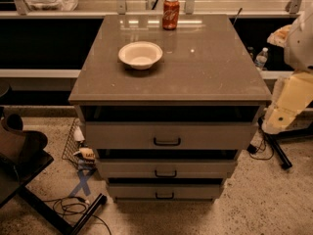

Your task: Open bottom drawer

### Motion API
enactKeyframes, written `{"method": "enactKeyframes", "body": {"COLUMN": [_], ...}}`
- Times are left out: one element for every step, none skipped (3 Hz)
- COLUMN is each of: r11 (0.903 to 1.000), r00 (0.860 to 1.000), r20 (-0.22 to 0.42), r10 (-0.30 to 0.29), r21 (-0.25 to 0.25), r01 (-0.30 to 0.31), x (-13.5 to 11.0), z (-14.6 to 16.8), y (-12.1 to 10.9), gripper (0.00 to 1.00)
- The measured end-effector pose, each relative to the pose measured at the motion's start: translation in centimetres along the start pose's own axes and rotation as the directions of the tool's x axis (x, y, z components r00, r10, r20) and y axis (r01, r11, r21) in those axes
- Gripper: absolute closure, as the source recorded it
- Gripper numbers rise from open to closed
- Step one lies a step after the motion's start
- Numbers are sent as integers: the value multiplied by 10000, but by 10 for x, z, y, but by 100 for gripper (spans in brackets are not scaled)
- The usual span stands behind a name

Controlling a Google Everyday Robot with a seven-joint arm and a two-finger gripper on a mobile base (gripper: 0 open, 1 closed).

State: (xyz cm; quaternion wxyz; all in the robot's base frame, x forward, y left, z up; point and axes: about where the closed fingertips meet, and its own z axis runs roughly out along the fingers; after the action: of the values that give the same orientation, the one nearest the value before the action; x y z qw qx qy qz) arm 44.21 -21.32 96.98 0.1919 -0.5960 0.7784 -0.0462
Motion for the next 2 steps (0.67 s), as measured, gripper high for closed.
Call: {"method": "enactKeyframes", "body": {"r11": [9996, 9995], "r00": [9995, 9987], "r20": [271, 440], "r10": [168, 274], "r21": [235, 151], "r01": [-174, -280], "x": [10, 36], "z": [36, 96], "y": [12, 40], "gripper": [0, 0]}}
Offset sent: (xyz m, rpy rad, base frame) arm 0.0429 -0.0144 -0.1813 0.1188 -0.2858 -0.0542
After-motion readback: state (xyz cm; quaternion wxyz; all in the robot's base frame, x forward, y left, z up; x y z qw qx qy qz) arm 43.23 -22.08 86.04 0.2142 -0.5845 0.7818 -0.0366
